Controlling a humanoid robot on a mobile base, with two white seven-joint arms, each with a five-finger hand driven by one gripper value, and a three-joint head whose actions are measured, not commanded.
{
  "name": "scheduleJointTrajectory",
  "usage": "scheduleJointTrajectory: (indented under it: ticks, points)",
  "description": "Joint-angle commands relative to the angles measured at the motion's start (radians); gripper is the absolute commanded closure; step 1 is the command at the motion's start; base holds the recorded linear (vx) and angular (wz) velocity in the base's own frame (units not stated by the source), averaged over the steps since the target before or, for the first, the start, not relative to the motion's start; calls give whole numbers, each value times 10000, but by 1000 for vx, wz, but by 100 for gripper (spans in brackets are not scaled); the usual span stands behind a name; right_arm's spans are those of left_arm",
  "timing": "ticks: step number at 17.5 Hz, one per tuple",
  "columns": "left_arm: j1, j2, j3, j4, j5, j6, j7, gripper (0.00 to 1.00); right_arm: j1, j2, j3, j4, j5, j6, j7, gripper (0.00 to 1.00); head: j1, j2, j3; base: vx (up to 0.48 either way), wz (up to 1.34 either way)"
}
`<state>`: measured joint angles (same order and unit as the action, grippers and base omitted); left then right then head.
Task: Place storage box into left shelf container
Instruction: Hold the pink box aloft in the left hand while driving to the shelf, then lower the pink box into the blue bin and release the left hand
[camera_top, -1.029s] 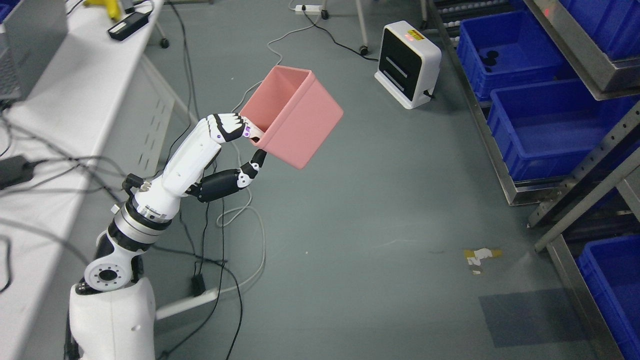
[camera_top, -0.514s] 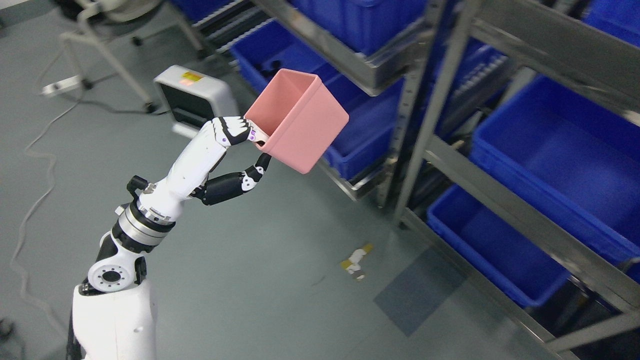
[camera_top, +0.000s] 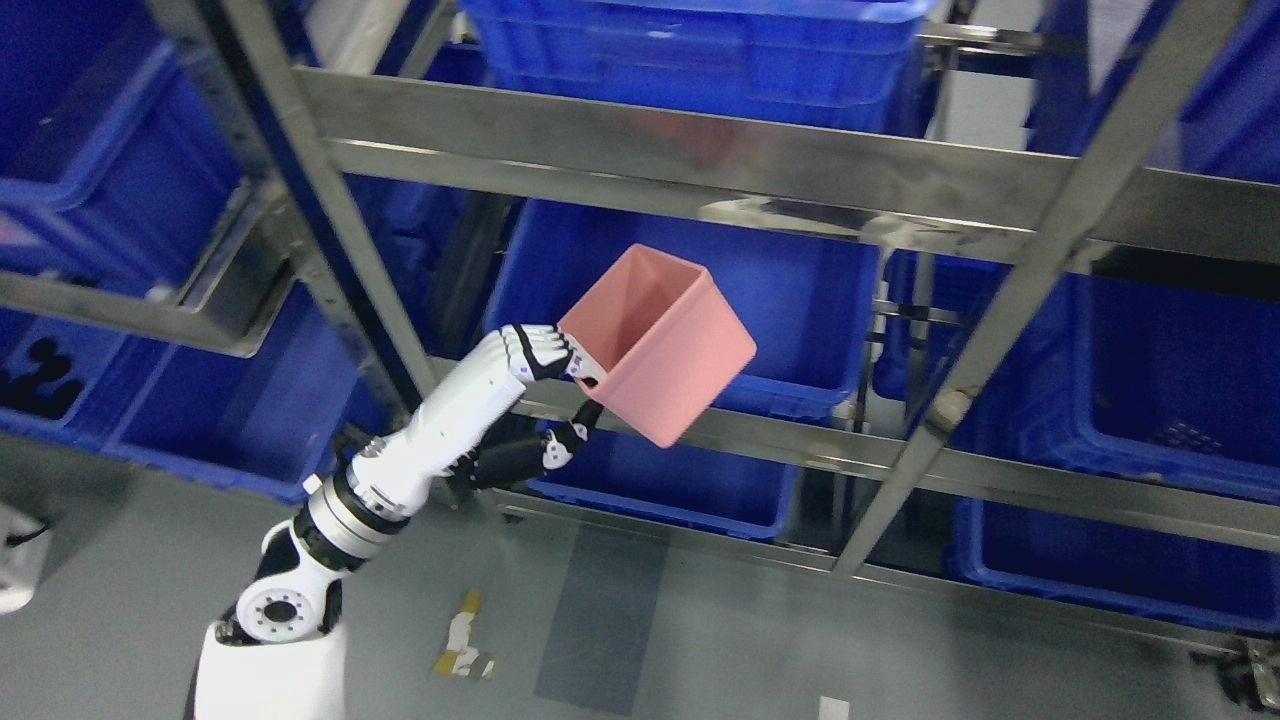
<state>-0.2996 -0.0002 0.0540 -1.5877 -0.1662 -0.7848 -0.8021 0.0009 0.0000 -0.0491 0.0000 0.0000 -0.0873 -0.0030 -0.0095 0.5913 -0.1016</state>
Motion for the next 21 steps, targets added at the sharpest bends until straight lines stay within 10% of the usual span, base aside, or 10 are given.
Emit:
scheduleJointTrajectory:
  ticks: [1, 7, 21]
  points:
    - [1431, 177, -1584, 336, -86, -6, -48, 99, 68, -175, 0, -175, -31, -47, 30, 0, 0, 0, 0, 126, -869]
    - [-360, 177, 1206, 1810, -1296, -6, -2, 99, 68, -175, 0, -175, -31, -47, 30, 0, 0, -2, 0, 55, -347]
    - [-4642, 177, 1899, 7775, -5516, -6, 75, 98, 68, -175, 0, -175, -31, -47, 30, 0, 0, -2, 0, -2, 3]
